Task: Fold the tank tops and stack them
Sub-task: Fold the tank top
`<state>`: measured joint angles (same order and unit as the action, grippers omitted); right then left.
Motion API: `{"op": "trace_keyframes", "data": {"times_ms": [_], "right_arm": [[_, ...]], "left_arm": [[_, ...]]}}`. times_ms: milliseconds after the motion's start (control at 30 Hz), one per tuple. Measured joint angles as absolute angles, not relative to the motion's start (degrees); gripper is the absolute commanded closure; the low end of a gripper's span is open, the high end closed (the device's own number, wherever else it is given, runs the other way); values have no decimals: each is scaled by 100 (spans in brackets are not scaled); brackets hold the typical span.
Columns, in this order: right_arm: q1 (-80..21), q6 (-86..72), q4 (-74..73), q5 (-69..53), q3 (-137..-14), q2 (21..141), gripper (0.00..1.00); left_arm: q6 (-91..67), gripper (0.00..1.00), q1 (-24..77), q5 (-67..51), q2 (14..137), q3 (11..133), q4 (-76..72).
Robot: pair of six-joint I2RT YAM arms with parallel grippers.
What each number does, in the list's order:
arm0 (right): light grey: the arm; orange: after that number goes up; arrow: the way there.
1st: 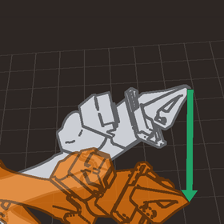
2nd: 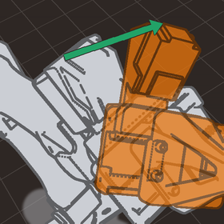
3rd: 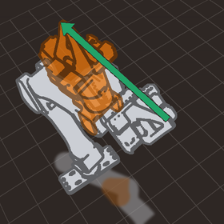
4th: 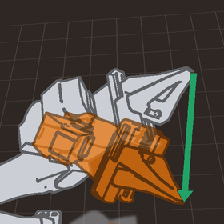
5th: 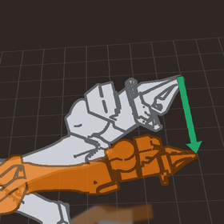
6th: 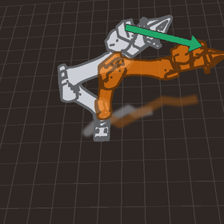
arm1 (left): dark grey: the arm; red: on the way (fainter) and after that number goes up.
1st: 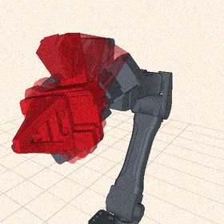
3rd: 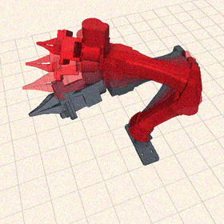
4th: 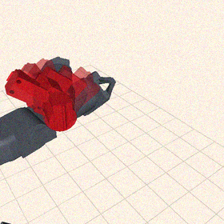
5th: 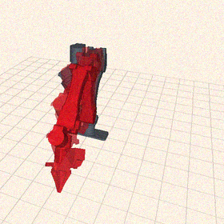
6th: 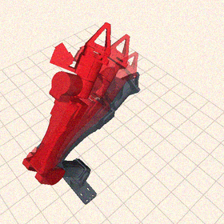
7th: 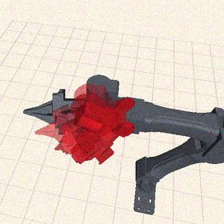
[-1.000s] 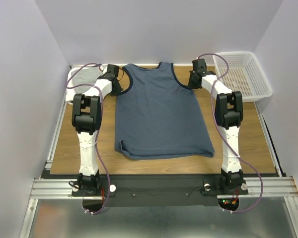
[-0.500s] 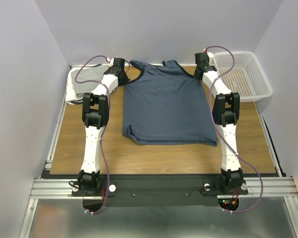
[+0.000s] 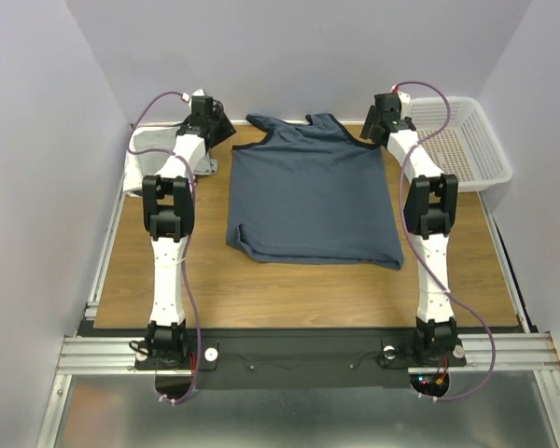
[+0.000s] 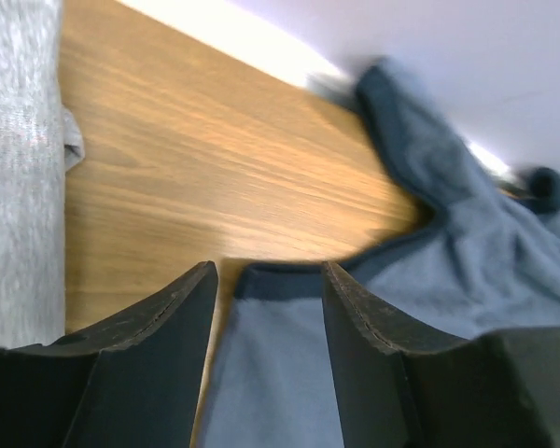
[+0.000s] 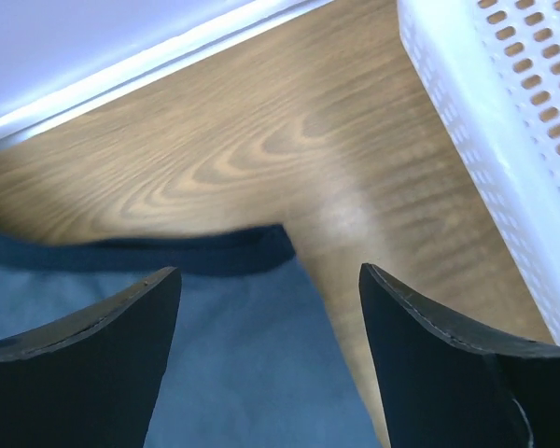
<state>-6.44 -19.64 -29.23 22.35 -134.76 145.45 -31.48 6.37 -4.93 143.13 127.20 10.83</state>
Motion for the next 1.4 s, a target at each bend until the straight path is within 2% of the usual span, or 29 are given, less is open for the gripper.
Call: {"op": "trace_keyframes", "data": {"times_ms": [100,233,333,433,533,567,667,767,867,1033,1400], "right_arm": [[-644,-2075,-2945,2112,-12862,13913,17],[-644,-2276,-2880,1984,-11751,12680,17],[-644,-2403,-2794,1929,-10654,11542,18],[-644,-2510,-2768,1918,-9511,10497,22],[-644,-2692,-2812,1817,-8503,9725,25],[-644,-2738,-2788,1763,-8221,9553,27],[-644,-2917,-2808,1562,-7214,8969,28],[-644,-3046,-2947,1439,-6414,8390,29],[-644,-3183,-3138,1334,-5754,7690,31],[-644,-3326,-3374,1313,-5317,7054,31],[-644,-3347,-3704,1490,-5124,6921,31]], "left_arm": [[-3138,48,670,-508,13659,12202,1000],[-3242,71,757,-248,12331,11120,915],[-3406,74,867,54,11061,9935,836],[-3555,70,1017,250,9786,8458,694],[-3653,54,1177,377,8860,7102,738],[-3664,51,1243,392,8571,6646,799],[-3774,45,1299,340,7881,5433,869],[-3870,43,1302,228,7397,4746,1068],[-3931,42,1297,-78,7172,4416,991],[-3765,41,1304,-534,7282,4372,685],[-3050,42,1920,-198,7397,4602,714]]}}
